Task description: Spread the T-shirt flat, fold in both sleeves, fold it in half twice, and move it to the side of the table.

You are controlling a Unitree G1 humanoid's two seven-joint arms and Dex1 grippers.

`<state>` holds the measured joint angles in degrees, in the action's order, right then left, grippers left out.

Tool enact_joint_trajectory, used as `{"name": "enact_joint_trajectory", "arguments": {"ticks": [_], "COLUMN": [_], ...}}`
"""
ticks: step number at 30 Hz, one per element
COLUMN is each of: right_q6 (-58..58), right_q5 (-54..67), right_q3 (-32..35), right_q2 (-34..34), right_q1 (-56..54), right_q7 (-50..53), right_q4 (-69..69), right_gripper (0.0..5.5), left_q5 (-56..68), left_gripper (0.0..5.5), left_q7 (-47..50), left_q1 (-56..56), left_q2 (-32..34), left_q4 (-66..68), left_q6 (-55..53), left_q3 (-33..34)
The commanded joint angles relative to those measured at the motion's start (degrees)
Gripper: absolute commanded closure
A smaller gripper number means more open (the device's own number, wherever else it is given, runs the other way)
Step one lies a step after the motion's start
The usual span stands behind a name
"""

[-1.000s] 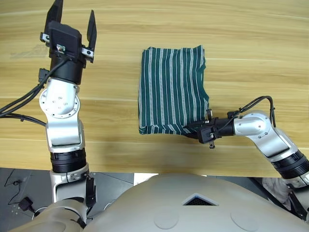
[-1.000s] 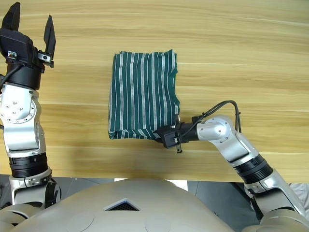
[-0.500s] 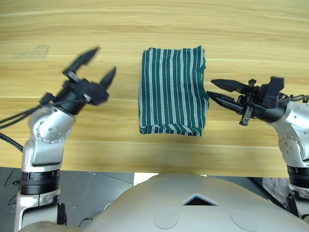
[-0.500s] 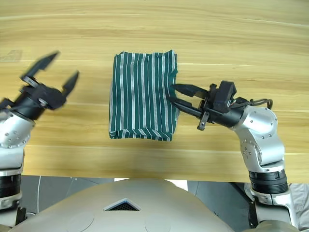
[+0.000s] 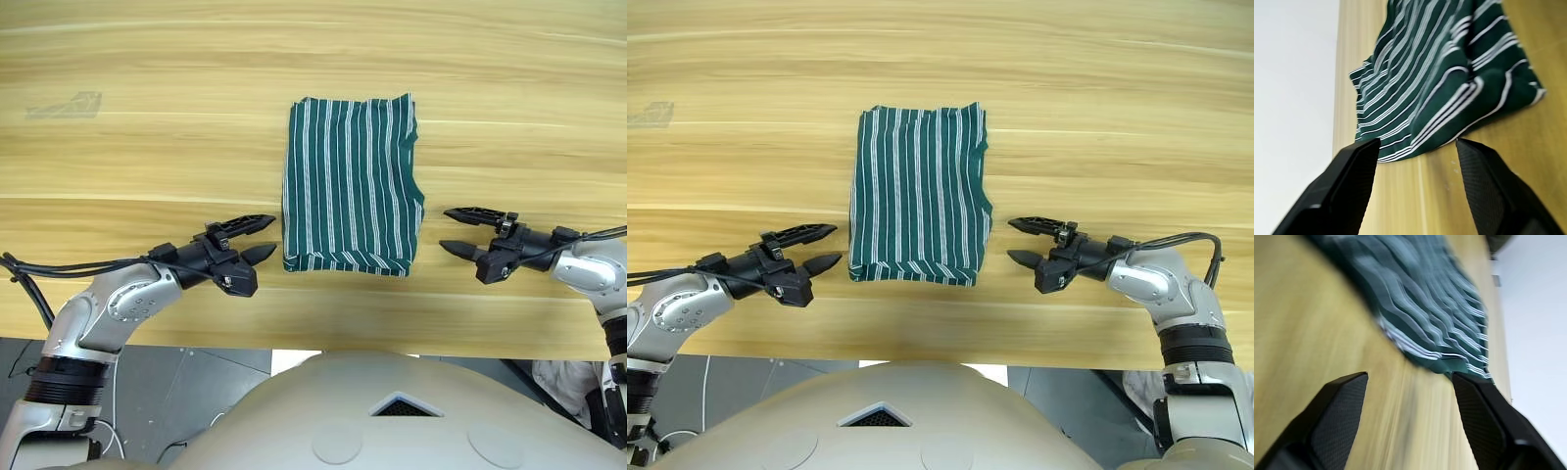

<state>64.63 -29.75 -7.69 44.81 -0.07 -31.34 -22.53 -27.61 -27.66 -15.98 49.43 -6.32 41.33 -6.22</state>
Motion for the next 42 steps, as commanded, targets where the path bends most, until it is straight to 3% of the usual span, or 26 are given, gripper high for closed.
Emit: {"name": "enact_joint_trajectory", "arguments": {"ticks": [1, 13, 22, 35, 39, 42], "right_q6": [1.54, -2.41, -4.26, -4.44, -4.97, -5.83], "right_q5": [-3.17, 2.96, 4.44, 3.94, 5.02, 7.19], "right_q3": [-4.33, -16.04, -19.41, -20.17, -20.67, -21.24], "right_q2": [0.65, -0.88, -1.79, -2.11, -2.65, -2.74], "right_q1": [-0.74, -1.66, -4.81, -5.14, -5.09, -4.34], "right_q7": [1.1, -1.11, -1.66, -0.34, -0.75, -1.81], "right_q4": [-2.08, 3.31, 2.2, 1.67, 1.45, 1.62], "right_gripper": [2.36, 2.36, 2.36, 4.89, 5.48, 5.5], "left_q5": [-2.21, -4.68, -6.04, -8.63, -7.59, -5.24], "left_gripper": [2.59, 2.59, 2.59, 4.64, 5.18, 5.34], "left_q7": [-0.45, -1.67, -1.04, -0.59, -0.95, -2.08], "left_q1": [2.15, 5.55, 8.37, 10.16, 9.98, 9.07], "left_q2": [0.35, 0.91, 0.79, 1.04, 1.53, 2.14], "left_q4": [2.68, 5.87, 7.91, 9.53, 9.32, 8.71], "left_q6": [1.33, 4.35, 5.09, 5.73, 5.46, 4.68], "left_q3": [-2.54, -8.42, -10.08, -12.42, -12.28, -11.98]}}
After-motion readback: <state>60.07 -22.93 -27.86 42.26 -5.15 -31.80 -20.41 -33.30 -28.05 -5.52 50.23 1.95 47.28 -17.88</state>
